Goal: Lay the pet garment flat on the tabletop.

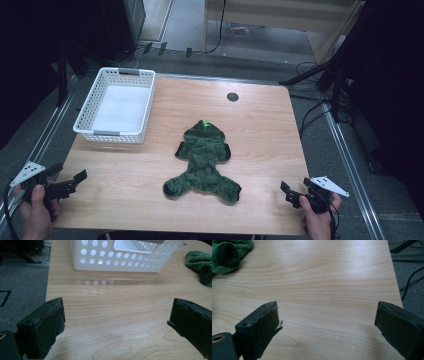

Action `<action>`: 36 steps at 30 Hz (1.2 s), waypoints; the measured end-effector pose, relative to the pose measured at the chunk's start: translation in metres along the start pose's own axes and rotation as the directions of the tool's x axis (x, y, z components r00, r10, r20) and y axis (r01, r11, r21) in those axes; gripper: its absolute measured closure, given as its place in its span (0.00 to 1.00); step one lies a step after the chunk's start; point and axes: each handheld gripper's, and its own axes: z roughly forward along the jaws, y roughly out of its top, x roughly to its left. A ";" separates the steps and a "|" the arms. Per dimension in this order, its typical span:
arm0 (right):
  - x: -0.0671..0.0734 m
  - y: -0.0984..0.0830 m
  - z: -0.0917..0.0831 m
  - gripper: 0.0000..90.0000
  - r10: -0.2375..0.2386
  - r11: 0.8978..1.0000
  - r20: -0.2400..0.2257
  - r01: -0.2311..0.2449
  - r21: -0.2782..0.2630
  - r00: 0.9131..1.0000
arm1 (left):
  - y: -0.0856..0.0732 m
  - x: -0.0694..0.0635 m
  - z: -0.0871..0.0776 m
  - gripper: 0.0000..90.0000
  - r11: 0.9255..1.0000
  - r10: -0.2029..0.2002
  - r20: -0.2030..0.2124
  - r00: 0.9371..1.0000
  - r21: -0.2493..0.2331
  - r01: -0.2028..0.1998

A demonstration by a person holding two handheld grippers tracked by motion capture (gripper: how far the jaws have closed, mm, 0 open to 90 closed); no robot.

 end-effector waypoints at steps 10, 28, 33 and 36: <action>0.002 -0.001 0.004 0.06 -0.007 1.000 -0.003 0.007 0.005 1.000 | -0.002 -0.002 0.008 0.00 1.000 0.008 0.005 1.000 0.023 -0.008; 0.002 0.000 0.006 0.07 0.000 1.000 -0.008 0.000 0.015 1.000 | -0.001 -0.003 0.011 0.00 0.999 0.007 0.009 1.000 0.048 -0.008; 0.002 0.000 0.006 0.08 0.000 1.000 -0.009 0.000 0.018 1.000 | -0.001 -0.002 0.012 0.00 0.999 0.009 0.009 1.000 0.052 -0.010; 0.002 0.000 0.006 0.08 -0.001 1.000 -0.009 0.001 0.018 1.000 | -0.001 -0.003 0.012 0.00 0.999 0.009 0.008 1.000 0.052 -0.009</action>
